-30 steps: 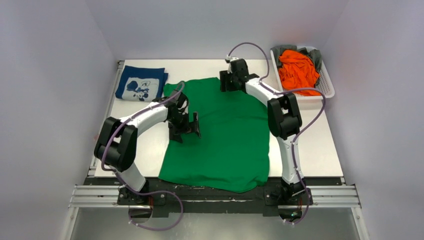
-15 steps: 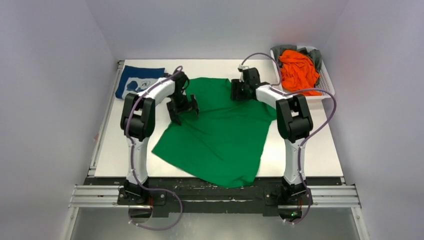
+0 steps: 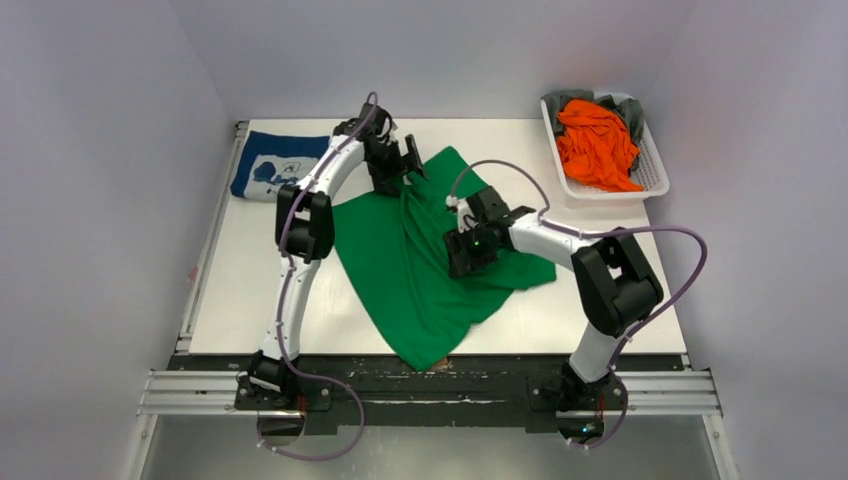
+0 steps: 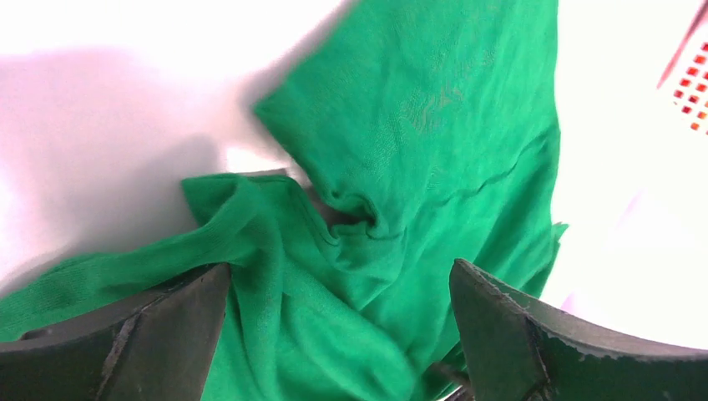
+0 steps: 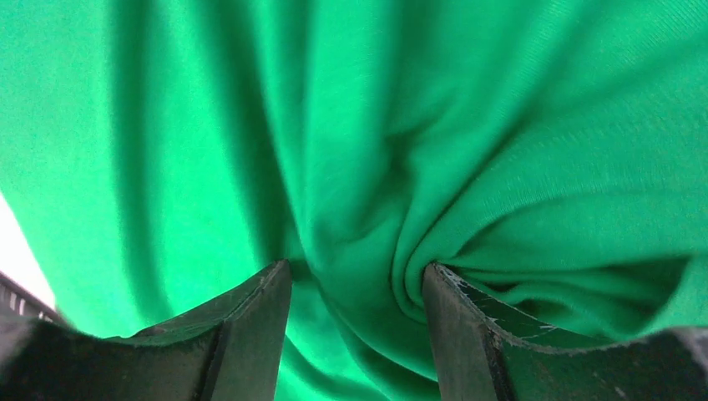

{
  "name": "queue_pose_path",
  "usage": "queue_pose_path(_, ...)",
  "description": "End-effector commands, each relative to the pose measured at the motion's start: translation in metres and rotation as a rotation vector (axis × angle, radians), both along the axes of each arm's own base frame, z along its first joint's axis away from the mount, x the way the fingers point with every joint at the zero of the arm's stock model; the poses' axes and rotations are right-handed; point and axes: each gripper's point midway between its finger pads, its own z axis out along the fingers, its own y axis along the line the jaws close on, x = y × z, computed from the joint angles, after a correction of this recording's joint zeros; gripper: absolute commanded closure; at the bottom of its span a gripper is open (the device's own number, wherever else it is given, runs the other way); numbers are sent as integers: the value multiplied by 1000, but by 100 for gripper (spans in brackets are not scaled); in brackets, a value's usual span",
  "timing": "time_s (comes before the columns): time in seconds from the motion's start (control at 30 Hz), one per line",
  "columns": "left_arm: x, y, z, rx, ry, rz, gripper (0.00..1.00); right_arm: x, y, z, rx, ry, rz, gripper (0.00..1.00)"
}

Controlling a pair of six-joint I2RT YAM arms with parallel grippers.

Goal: Fold and stack the t-shirts
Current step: Flatten out the tshirt

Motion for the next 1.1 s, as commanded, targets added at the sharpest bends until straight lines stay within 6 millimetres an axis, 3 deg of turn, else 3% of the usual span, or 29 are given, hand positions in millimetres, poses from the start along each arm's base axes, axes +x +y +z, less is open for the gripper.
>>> queue_pose_path(0.0,9,-35,36,-114,-154,-126,0,-34,19,33,18,22,211,43)
queue_pose_path(0.07,5,-27,57,-80,-200,-128,0,3,29,62,39,-114,141,42)
queue_pose_path(0.17,-8,3,89,57,-280,-90,0,50,37,92,67,-256,37,42)
queue_pose_path(0.27,-31,40,107,195,-312,-19,0,93,23,96,2,-314,-94,41)
queue_pose_path(0.37,-63,64,108,234,-283,40,0,127,17,90,-47,-359,-176,41)
queue_pose_path(0.5,-110,68,68,203,-119,50,0,145,30,71,-33,-311,-197,41)
queue_pose_path(0.63,-131,62,34,172,15,36,0,151,38,56,-16,-288,-196,41)
queue_pose_path(0.93,-120,64,-7,202,148,57,0,163,6,11,-36,-195,-312,42)
queue_pose_path(1.07,-97,75,-28,192,204,115,0,173,-21,-2,-41,-158,-411,42)
